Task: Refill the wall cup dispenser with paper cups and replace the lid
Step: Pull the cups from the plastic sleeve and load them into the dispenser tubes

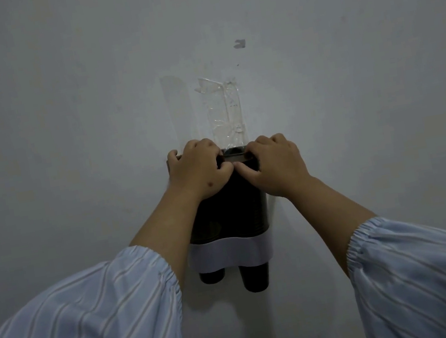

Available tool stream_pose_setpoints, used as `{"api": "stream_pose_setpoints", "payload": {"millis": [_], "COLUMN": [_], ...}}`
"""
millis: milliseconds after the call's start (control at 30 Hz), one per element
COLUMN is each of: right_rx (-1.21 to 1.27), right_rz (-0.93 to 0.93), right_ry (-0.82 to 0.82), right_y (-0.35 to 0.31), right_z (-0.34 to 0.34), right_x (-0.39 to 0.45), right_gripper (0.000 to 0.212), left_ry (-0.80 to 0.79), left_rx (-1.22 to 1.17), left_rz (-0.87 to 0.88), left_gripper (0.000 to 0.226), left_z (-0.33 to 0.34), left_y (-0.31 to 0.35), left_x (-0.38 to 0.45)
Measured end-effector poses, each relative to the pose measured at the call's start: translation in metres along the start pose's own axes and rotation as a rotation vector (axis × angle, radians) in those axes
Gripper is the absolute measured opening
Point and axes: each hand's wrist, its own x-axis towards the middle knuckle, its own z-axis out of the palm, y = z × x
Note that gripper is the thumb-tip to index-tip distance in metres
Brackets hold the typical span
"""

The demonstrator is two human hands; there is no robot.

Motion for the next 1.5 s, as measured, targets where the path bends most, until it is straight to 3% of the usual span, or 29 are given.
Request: {"api": "stream_pose_setpoints", "payload": {"millis": [233,367,567,667,900,1033,1200,1500], "right_rx": [-0.005,0.153,0.356,0.426,0.618,0.706,0.845,0.942], "right_rz": [0.022,0.034,-0.022,-0.010,0.042,0.325,0.538,0.843], "right_ry": [-0.041,-0.043,-0.061,-0.064,-0.179,-0.391,-0.520,-0.687], "right_y": [-0.002,-0.004,-0.003,-0.003,0.005,0.011,0.009,-0.003], "right_z": [-0.001,0.005,0.011,0.016,0.029,0.038,0.041,0.059], "right_x": [-0.002,-0.014,-0.041,-0.064,-0.146,-0.213,-0.280,-0.373], "right_gripper": [0.048,0.054,0.078,0.080,0.067,0.065,0.056,0.053], "left_ry": [-0.037,-0.052,0.180,0.203,0.017,-0.077,-0.198,-0.645], "left_rx": [0.073,0.153,0.013,-0.107,-0.458,-0.687,-0.923,-1.102], "left_rz": [-0.011,-0.020,0.008,-0.013,-0.163,-0.415,-0.731,-1.134], "left_gripper": [0.040,0.044,0.062,0.063,0.039,0.033,0.038,0.064], "left_z": [0.002,0.004,0.027,0.039,0.075,0.088,0.094,0.112], "left_y": [0.001,0.004,0.006,0.008,0.005,0.009,0.023,0.054], "left_x": [0.001,-0.004,-0.050,-0.083,-0.173,-0.237,-0.302,-0.393]}}
